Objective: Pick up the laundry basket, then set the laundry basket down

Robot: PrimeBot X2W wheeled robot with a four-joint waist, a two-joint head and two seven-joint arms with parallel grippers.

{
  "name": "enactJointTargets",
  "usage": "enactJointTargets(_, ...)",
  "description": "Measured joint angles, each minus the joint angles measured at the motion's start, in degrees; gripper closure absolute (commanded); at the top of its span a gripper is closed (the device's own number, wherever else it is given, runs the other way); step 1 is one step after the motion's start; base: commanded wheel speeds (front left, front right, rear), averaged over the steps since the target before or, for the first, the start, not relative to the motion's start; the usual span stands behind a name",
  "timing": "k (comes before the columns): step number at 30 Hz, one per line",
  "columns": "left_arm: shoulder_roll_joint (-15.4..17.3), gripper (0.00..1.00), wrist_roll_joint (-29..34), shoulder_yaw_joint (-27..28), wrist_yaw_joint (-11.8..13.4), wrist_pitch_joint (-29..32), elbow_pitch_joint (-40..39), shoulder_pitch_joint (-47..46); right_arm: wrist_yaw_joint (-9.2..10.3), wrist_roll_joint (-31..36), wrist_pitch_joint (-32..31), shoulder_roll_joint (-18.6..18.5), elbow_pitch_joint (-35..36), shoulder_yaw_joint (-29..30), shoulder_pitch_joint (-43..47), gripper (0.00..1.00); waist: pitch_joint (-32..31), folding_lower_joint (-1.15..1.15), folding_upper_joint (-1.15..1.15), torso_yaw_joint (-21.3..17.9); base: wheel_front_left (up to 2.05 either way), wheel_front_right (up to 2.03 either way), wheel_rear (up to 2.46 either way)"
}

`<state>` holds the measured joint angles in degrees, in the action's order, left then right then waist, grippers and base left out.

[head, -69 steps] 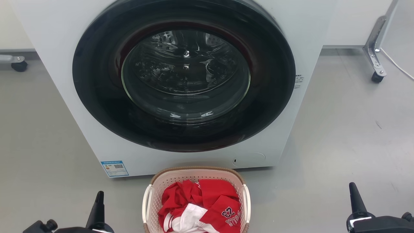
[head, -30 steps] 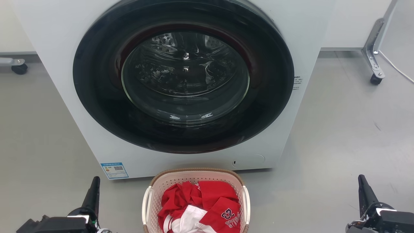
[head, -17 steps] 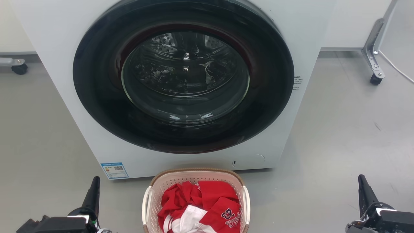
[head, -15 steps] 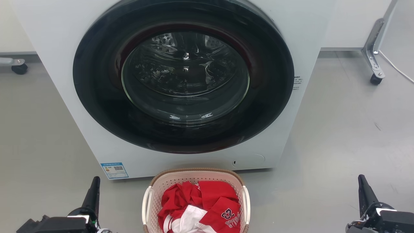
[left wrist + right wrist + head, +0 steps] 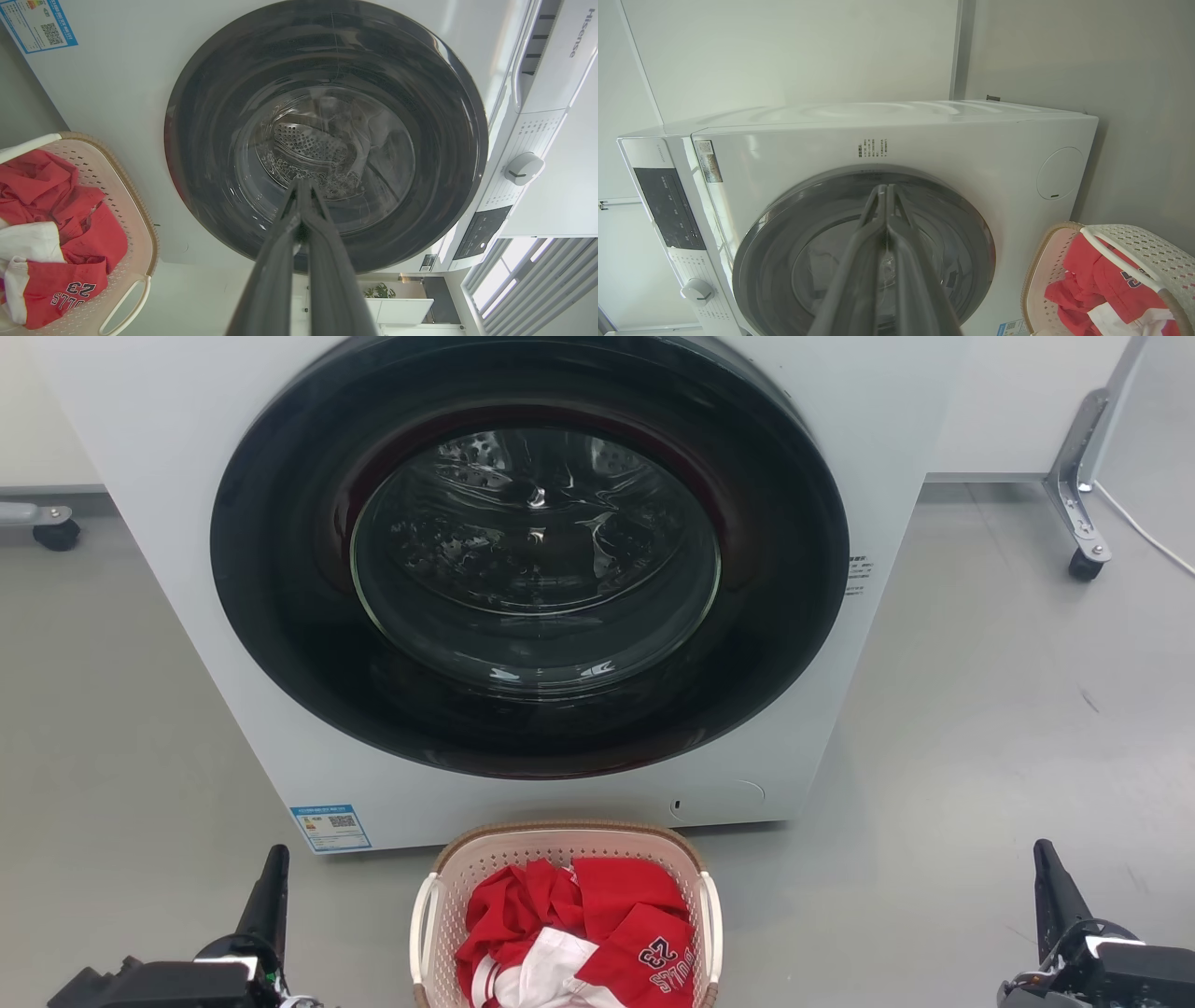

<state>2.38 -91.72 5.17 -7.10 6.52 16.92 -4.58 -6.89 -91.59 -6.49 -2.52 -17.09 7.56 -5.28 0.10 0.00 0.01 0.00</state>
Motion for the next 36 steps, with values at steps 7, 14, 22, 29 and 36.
enactJointTargets(7, 0.0, 1.00, 0.0, 0.0, 0.0, 0.0, 0.0, 0.0, 0.00, 0.0, 0.0, 0.0, 0.0, 0.0, 0.0, 1.00, 0.0, 0.00, 0.00, 0.0, 0.00, 0.00, 0.00)
enactJointTargets(14, 0.0, 1.00, 0.0, 0.0, 0.0, 0.0, 0.0, 0.0, 0.00, 0.0, 0.0, 0.0, 0.0, 0.0, 0.0, 1.00, 0.0, 0.00, 0.00, 0.0, 0.00, 0.00, 0.00)
enactJointTargets(22, 0.0, 1.00, 0.0, 0.0, 0.0, 0.0, 0.0, 0.0, 0.00, 0.0, 0.0, 0.0, 0.0, 0.0, 0.0, 1.00, 0.0, 0.00, 0.00, 0.0, 0.00, 0.00, 0.00)
enactJointTargets(29, 0.0, 1.00, 0.0, 0.0, 0.0, 0.0, 0.0, 0.0, 0.00, 0.0, 0.0, 0.0, 0.0, 0.0, 0.0, 1.00, 0.0, 0.00, 0.00, 0.0, 0.00, 0.00, 0.00)
enactJointTargets(36, 0.0, 1.00, 0.0, 0.0, 0.0, 0.0, 0.0, 0.0, 0.00, 0.0, 0.0, 0.0, 0.0, 0.0, 0.0, 1.00, 0.0, 0.00, 0.00, 0.0, 0.00, 0.00, 0.00)
